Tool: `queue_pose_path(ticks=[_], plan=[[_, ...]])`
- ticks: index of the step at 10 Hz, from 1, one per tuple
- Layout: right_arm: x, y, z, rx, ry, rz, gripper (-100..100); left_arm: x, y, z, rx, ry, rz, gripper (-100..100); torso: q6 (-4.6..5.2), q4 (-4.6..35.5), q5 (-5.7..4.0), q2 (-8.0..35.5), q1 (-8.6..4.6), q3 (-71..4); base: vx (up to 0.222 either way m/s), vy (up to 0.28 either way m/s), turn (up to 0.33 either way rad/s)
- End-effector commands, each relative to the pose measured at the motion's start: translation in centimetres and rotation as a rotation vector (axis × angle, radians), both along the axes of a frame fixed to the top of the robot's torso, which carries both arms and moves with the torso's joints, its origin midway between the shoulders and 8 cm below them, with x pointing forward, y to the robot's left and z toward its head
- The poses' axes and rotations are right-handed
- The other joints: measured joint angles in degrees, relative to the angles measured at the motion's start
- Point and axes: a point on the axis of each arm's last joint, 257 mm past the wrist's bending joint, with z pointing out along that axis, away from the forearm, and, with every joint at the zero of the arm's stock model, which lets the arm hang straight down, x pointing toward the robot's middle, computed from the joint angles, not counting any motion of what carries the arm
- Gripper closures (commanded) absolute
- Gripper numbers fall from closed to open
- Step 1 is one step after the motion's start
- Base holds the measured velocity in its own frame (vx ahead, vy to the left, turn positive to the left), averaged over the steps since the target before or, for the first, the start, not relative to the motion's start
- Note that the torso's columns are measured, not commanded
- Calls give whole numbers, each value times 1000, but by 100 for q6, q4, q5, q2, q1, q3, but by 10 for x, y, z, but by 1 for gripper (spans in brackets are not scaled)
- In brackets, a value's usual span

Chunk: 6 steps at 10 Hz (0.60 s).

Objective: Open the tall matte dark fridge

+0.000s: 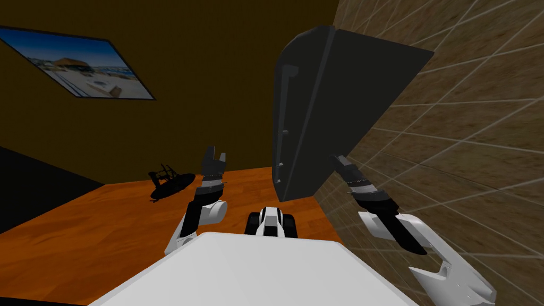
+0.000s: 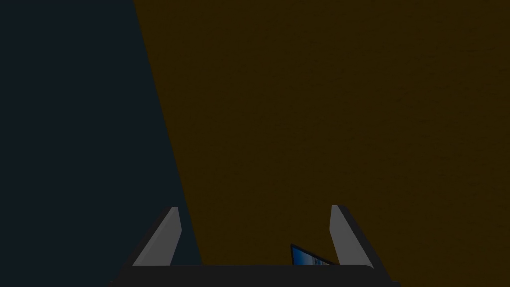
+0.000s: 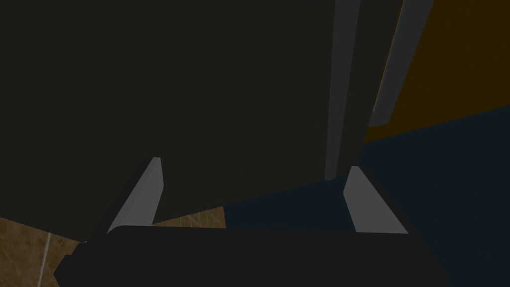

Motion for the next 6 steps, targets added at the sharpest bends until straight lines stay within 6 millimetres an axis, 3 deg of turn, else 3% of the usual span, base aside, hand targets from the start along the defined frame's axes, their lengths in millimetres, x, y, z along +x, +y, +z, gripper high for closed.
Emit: queue_pose_path(ticks=[1, 6], plan=[[3, -16, 13, -175, -18, -45, -100, 0, 0, 0, 0, 0, 0, 0, 1, 0, 0, -1, 0, -1, 61, 111, -105], [9, -25, 31, -378, -35, -68, -100, 0, 0, 0, 0, 0, 0, 0, 2, 2, -3, 3, -7, 2, 47, 81, -39]])
